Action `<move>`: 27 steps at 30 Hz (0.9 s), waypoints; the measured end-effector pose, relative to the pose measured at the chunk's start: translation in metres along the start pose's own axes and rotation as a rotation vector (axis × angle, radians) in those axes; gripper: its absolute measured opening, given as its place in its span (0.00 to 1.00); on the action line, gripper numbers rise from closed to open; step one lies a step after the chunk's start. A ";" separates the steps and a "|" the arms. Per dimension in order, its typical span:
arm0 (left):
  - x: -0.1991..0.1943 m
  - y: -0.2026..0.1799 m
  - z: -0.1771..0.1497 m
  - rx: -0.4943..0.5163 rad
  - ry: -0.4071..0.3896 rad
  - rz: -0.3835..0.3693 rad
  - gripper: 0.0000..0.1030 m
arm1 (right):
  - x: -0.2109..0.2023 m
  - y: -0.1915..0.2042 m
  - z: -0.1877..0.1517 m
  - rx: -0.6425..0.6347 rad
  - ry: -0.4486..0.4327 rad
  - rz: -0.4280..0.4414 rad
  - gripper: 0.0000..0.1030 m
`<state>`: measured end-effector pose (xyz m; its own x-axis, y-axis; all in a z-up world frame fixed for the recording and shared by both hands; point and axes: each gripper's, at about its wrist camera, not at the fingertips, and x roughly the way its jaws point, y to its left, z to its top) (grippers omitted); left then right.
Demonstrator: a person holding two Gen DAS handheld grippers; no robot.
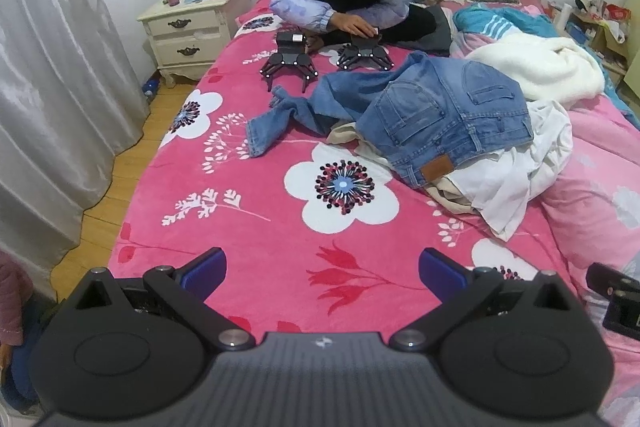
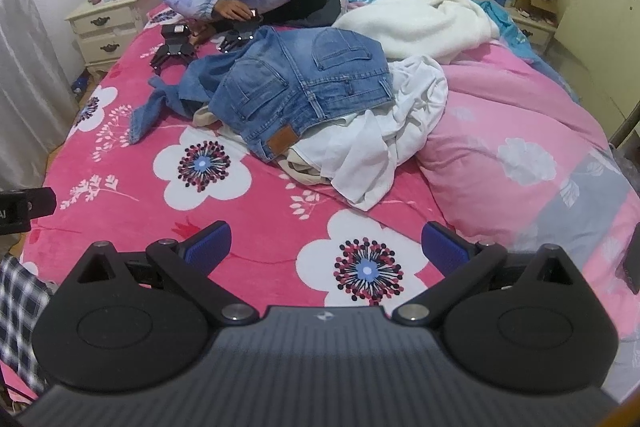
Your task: Fold clothes
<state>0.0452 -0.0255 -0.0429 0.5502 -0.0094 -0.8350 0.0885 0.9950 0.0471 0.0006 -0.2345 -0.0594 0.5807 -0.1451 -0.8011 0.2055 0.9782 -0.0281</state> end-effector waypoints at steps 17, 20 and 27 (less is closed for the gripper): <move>0.108 -0.050 0.057 0.044 -0.040 -0.069 1.00 | 0.097 -0.029 0.028 0.062 0.002 0.043 0.99; 0.152 -0.070 0.068 0.073 -0.082 -0.111 1.00 | 0.137 -0.052 0.020 0.076 -0.087 0.108 0.99; 0.278 -0.149 0.072 0.307 -0.200 -0.251 0.82 | 0.264 -0.105 0.081 0.080 -0.247 0.236 0.88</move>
<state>0.2444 -0.1837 -0.2429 0.6273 -0.2966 -0.7201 0.4659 0.8838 0.0419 0.1959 -0.3877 -0.2192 0.7905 0.0428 -0.6109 0.0984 0.9757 0.1957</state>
